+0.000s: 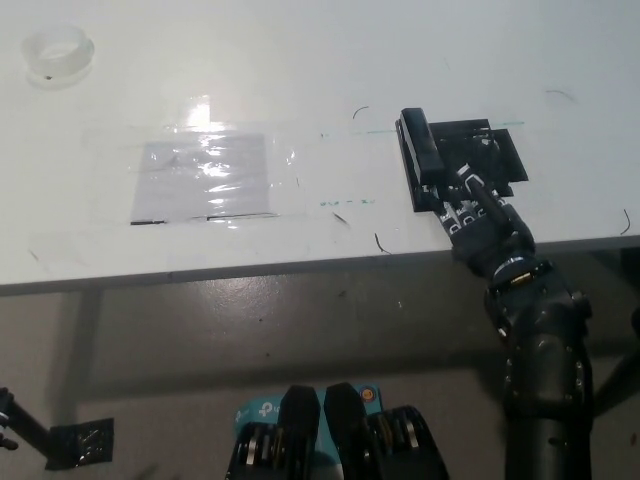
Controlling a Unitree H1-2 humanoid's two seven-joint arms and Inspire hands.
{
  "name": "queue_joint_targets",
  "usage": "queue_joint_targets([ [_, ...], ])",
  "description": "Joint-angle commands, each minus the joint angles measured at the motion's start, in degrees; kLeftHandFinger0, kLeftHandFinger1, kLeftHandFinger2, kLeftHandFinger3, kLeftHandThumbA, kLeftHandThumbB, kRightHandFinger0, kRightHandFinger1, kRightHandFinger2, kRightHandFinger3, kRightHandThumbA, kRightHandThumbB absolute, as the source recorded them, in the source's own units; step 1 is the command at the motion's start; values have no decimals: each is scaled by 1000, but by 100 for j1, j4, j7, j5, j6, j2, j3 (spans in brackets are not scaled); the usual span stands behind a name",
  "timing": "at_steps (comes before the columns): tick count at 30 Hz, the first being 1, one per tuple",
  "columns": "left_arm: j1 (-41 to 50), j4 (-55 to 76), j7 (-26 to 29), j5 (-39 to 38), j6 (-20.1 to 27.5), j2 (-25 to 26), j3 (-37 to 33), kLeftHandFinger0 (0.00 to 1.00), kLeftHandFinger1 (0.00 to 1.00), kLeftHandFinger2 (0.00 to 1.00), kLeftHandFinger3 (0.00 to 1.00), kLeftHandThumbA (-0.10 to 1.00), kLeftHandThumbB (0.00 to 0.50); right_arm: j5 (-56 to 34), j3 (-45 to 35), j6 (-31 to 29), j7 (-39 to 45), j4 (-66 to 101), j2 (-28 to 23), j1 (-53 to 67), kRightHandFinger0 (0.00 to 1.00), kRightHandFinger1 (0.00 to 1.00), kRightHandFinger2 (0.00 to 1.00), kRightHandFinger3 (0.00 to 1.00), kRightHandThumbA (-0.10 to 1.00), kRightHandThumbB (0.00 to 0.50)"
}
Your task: A stapler is kept infront of the robot on the black mark on the desk and the robot uses its right hand to lift the top of the stapler to open it
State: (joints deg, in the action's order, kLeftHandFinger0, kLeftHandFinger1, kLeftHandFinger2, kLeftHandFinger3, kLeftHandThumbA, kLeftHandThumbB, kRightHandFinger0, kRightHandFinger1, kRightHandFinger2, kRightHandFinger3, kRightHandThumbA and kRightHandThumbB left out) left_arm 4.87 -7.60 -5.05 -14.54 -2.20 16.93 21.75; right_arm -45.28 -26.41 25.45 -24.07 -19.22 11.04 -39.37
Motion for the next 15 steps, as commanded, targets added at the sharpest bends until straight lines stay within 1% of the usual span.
queue_joint_targets([
  [1, 89, 157, 2, -6, 133, 44, 6, 414, 523, 706, 888, 760, 11, -89, -49, -167, 77, -13, 20, -470, 859, 972, 1000, 1000, 1000, 57],
  [4, 137, 154, -27, -42, 124, 37, 12, 421, 519, 730, 895, 756, 4, -9, -12, -183, 40, -58, 41, -551, 841, 954, 1000, 1000, 1000, 57],
  [5, 150, 124, -42, -36, 166, 44, 8, 427, 530, 734, 893, 756, 9, 6, 17, -204, 76, -82, 50, -589, 856, 961, 1000, 1000, 1000, 53],
  [6, 172, 106, -57, -39, 194, 45, 6, 429, 534, 736, 897, 756, 17, 36, 37, -225, 74, -127, 60, -633, 851, 957, 1000, 1000, 1000, 59],
  [8, 195, 83, -65, 2, 254, 62, -11, 422, 529, 731, 899, 765, 20, 49, 47, -250, 74, -230, 77, -751, 805, 915, 982, 1000, 1000, 64],
  [12, 214, 108, -55, -16, 207, 62, -9, 408, 524, 725, 896, 767, 33, 63, 90, -283, 151, -284, 107, -915, 818, 926, 976, 1000, 1000, 70],
  [15, 224, 157, -50, -56, 177, 42, 7, 398, 513, 714, 881, 758, 12, 164, 131, -311, 113, -336, 130, -1051, 812, 926, 970, 1000, 1000, 54],
])
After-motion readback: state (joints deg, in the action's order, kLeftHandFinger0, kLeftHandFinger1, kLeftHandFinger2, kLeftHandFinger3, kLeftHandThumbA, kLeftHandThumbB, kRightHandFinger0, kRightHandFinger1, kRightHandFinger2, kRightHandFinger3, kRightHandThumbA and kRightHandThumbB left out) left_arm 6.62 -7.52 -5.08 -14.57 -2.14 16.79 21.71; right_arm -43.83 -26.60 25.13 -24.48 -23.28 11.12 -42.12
